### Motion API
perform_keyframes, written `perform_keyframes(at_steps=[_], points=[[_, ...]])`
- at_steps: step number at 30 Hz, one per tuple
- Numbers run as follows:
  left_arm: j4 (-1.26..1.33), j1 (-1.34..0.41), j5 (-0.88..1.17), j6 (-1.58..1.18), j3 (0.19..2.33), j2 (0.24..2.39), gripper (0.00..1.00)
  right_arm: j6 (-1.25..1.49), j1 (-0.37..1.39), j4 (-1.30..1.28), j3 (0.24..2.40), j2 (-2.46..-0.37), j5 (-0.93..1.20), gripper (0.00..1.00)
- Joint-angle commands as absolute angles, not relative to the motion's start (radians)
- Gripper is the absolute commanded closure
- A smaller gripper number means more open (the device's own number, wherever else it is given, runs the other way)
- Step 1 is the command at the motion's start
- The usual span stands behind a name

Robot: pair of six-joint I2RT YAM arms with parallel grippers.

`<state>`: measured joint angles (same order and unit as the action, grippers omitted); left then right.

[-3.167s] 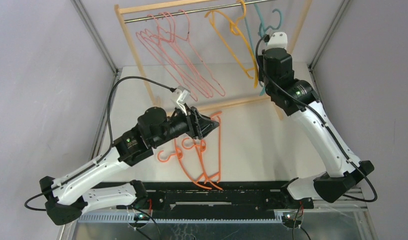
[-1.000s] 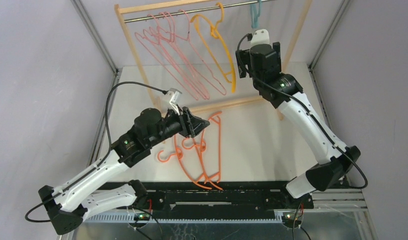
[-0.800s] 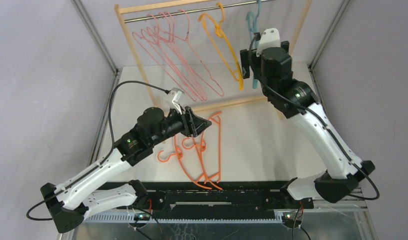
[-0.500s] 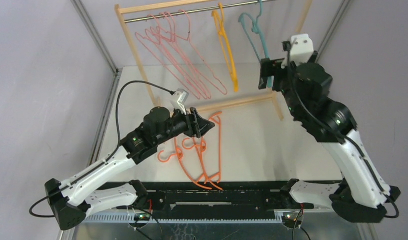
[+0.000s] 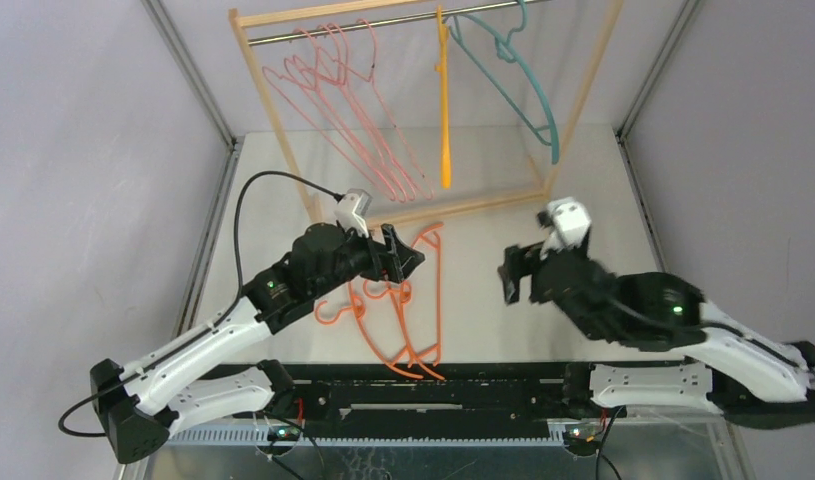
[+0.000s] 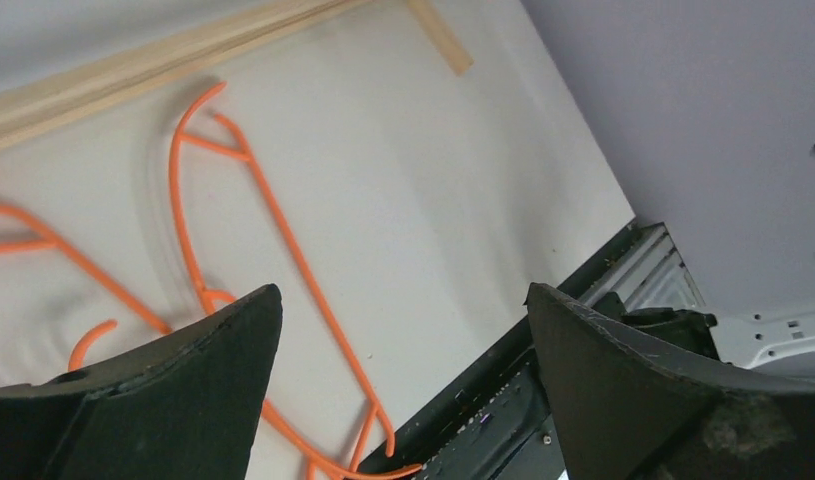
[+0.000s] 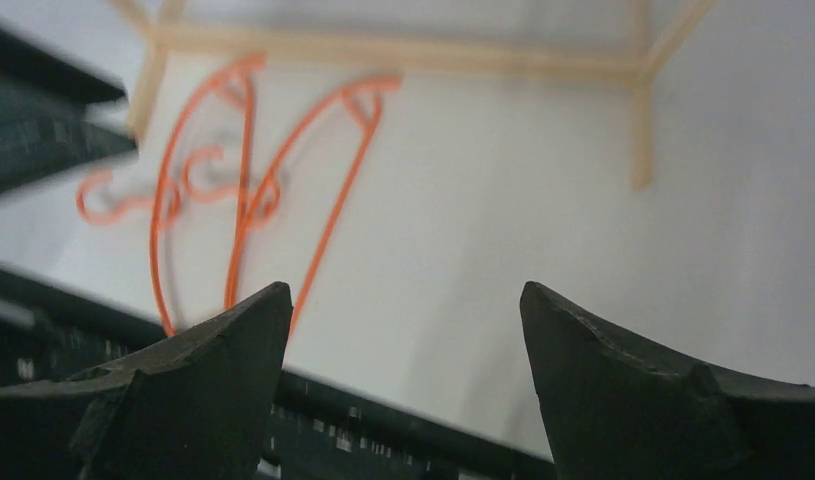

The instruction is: Organize the hangers

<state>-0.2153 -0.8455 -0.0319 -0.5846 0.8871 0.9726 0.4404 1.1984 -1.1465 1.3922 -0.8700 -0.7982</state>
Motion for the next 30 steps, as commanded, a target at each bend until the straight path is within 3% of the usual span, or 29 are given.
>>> perform_keyframes(at_steps=[1,6,10,13,16,17,30], points=[[-0.236,-0.839,-0.132,-0.642,0.832,0.915,0.03,0.757,1.398,-1.241,1.268,-0.927,-0.878,0.09],[-0.259,-0.839,-0.21,-0.717,0.758,0.87,0.01,0.878,1.581,-1.198,1.241,-1.124,-0.936,0.08],[-0.272,-0.839,-0.248,-0.733,0.713,0.833,0.01,0.907,1.589,-1.043,1.185,-1.216,-0.905,0.13],[-0.297,-0.839,-0.279,-0.734,0.697,0.802,0.0,0.852,1.529,-0.826,1.065,-1.19,-0.746,0.25],[-0.332,-0.839,-0.308,-0.733,0.686,0.772,0.01,0.792,1.459,-0.66,0.952,-1.144,-0.642,0.48],[-0.343,-0.839,-0.319,-0.735,0.679,0.762,0.01,0.77,1.439,-0.639,0.94,-1.146,-0.624,0.5],[-0.38,-0.839,-0.351,-0.79,0.597,0.68,0.01,0.63,1.379,-0.428,0.969,-1.449,-0.427,0.43]])
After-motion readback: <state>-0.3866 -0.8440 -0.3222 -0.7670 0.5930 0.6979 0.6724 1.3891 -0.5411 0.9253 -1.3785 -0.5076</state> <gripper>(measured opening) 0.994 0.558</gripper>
